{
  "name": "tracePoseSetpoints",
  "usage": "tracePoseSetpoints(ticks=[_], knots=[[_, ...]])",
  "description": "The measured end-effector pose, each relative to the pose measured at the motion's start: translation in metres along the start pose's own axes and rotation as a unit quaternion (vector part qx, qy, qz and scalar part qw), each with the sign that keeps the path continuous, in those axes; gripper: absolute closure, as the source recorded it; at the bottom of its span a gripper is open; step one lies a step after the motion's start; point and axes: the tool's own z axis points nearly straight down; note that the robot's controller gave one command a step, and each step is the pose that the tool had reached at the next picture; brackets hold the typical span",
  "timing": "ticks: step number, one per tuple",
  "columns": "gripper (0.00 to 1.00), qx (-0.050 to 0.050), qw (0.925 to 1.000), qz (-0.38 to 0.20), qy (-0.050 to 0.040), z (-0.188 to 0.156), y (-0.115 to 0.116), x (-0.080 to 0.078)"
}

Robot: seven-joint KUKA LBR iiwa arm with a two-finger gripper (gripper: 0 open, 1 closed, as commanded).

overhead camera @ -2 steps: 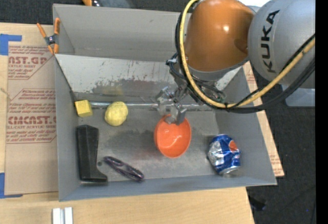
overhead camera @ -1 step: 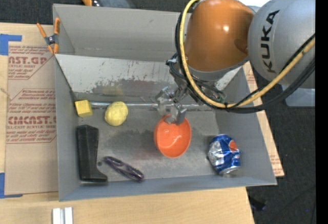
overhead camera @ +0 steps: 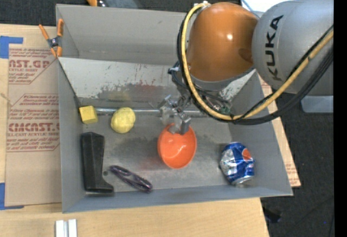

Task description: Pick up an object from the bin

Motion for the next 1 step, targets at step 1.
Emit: tracePoseSetpoints(ticks=[1], knots=[[1.00,-0.005,0.9998,-0.016,0.0064,0.0175,0.0217,0.0158]])
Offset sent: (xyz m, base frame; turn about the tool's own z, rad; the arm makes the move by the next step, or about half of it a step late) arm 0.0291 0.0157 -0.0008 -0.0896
